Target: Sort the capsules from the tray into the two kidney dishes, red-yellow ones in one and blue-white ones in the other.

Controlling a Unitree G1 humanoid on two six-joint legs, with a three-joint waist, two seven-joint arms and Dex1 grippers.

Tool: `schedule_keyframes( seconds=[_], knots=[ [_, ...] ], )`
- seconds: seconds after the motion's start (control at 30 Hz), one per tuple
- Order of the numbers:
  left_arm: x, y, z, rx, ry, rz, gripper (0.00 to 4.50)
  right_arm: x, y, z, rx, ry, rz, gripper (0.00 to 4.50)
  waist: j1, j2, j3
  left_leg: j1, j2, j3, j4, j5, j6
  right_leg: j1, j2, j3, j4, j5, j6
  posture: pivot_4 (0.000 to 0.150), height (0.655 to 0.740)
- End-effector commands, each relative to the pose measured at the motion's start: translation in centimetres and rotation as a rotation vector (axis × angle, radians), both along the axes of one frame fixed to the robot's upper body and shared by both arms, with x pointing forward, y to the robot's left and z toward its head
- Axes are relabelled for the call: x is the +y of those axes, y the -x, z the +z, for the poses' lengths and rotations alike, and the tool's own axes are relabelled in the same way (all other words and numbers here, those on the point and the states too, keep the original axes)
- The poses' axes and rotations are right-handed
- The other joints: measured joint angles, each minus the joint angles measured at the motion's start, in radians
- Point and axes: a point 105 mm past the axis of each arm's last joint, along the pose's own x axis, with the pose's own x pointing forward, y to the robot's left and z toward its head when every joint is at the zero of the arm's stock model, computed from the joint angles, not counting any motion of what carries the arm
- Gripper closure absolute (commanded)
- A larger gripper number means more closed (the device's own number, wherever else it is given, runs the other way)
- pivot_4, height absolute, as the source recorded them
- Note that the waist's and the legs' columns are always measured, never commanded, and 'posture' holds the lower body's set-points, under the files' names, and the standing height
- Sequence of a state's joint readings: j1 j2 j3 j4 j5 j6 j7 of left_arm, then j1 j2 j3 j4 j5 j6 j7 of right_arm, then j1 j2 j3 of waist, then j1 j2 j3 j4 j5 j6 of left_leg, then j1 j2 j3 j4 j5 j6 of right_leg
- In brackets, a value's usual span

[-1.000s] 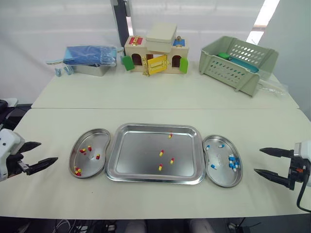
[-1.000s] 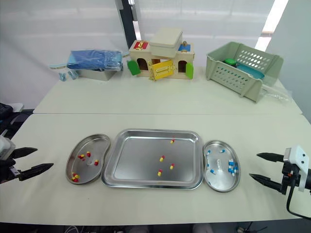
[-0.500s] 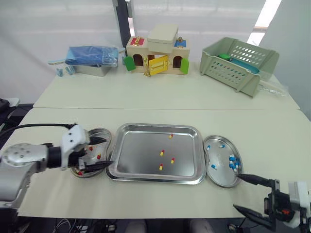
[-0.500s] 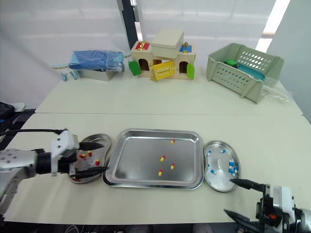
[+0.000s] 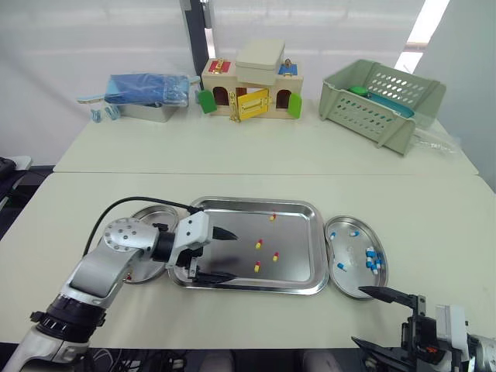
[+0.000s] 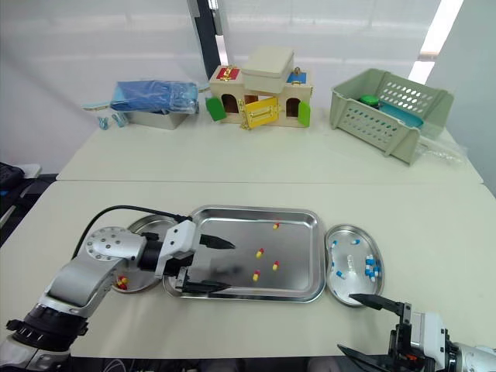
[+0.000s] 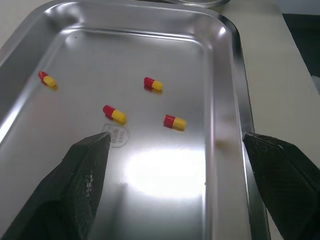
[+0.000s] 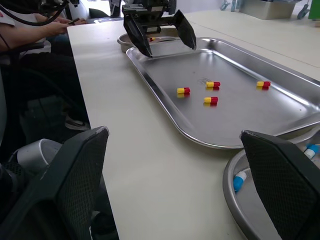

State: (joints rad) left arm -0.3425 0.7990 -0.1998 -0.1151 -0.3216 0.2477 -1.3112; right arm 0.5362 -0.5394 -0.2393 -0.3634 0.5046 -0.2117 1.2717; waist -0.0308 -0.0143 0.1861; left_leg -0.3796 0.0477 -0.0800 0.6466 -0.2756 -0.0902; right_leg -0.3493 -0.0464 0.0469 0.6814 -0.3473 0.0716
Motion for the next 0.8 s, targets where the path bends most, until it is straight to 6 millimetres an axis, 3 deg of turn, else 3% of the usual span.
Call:
schedule_keyframes(
  seconds=[0.03,0.1,0.33,0.8],
  knots=[
    [-1.0,-0.3,-0.4,-0.042,-0.027,-0.06,1.25,0.6,0.1,0.2,-0.026,-0.019,-0.003,0.0,0.001,0.0,0.0,0.0,0.0,0.0,0.0,0.0,0.0,0.0,0.0,0.0,0.0,0.0,0.0,0.15,0.74],
    [-2.0,-0.4,-0.9,-0.048,-0.026,-0.085,1.9,0.7,0.2,0.0,-0.024,-0.018,-0.004,0.0,0.001,0.0,0.0,0.0,0.0,0.0,0.0,0.0,0.0,0.0,0.0,0.0,0.0,0.0,0.0,0.15,0.74],
    [-3.3,-0.2,-1.9,-0.044,-0.013,-0.112,1.9,0.9,0.1,0.1,-0.027,-0.023,-0.023,0.0,0.001,0.0,0.0,0.0,0.0,0.0,0.0,0.0,0.0,0.0,0.0,0.0,0.0,0.0,0.0,0.15,0.74],
    [-3.7,-1.0,-3.2,-0.038,-0.033,-0.095,1.9,1.5,-0.2,0.5,-0.037,-0.043,-0.058,0.0,0.001,0.001,-0.001,0.0,0.0,-0.001,0.001,0.0,0.0,0.001,0.0,0.0,0.0,0.0,0.0,0.15,0.74]
  ],
)
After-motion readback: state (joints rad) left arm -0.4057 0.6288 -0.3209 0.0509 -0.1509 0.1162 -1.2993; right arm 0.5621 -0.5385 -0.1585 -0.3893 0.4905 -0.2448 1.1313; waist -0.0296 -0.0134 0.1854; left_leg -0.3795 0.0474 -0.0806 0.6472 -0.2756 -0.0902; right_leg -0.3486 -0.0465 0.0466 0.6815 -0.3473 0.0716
